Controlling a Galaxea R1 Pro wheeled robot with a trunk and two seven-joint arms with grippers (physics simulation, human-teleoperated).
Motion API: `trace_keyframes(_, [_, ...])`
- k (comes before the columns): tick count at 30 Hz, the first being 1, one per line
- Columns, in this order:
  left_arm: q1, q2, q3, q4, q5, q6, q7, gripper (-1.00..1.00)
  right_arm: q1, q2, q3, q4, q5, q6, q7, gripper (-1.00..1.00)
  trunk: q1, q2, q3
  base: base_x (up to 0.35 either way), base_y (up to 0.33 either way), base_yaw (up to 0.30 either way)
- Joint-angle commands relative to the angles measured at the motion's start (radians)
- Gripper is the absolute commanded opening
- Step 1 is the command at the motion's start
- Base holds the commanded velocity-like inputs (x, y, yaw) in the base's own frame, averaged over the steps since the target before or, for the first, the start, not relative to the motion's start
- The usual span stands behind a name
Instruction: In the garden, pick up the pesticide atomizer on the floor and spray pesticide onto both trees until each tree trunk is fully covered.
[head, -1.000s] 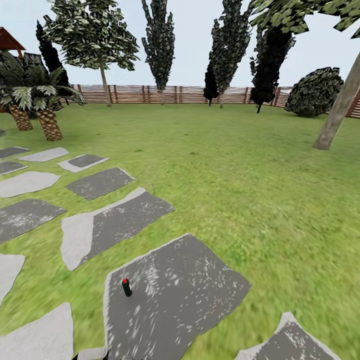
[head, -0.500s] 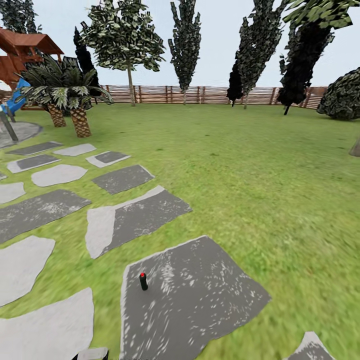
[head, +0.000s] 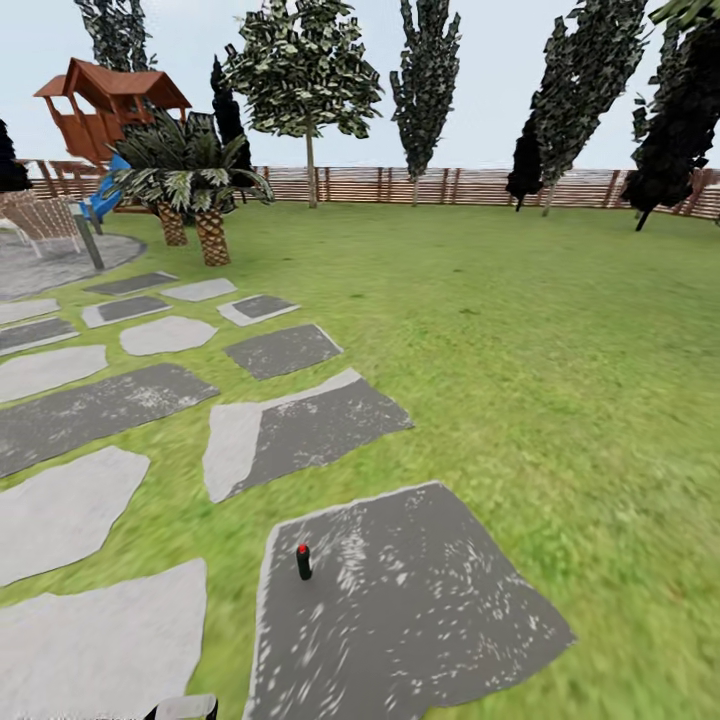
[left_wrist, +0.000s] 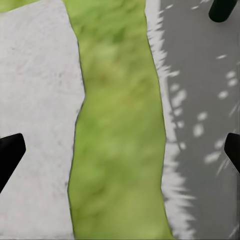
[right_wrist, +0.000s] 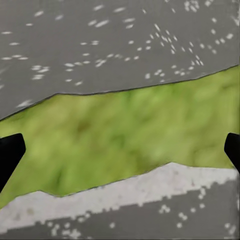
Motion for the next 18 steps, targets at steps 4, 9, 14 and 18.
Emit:
trace_keyframes(4, [-0.001, 0.0, 0.002, 0.001, 0.001, -0.003, 0.0, 1.0, 0.0, -0.001, 0.002, 0.0, 0.002, -0.003, 0.0, 1.0, 0.0, 0.0, -0.001, 0.155, -0.238, 0.278])
trace_keyframes(9, [-0.001, 0.0, 0.002, 0.001, 0.001, -0.003, 0.0, 1.0, 0.0, -0.001, 0.002, 0.0, 0.002, -0.003, 0.0, 1.0, 0.0, 0.0, -0.001, 0.159, -0.239, 0.278])
trace_keyframes(14, [-0.001, 0.0, 0.002, 0.001, 0.001, -0.003, 0.0, 1.0, 0.0, -0.001, 0.002, 0.001, 0.002, -0.003, 0.0, 1.0, 0.0, 0.0, -0.001, 0.156, -0.24, 0.278])
trace_keyframes(18, [0.0, 0.0, 0.001, 0.001, 0.001, -0.003, 0.0, 1.0, 0.0, -0.001, 0.002, 0.002, 0.002, -0.003, 0.0, 1.0, 0.0, 0.0, -0.001, 0.153, -0.24, 0.278])
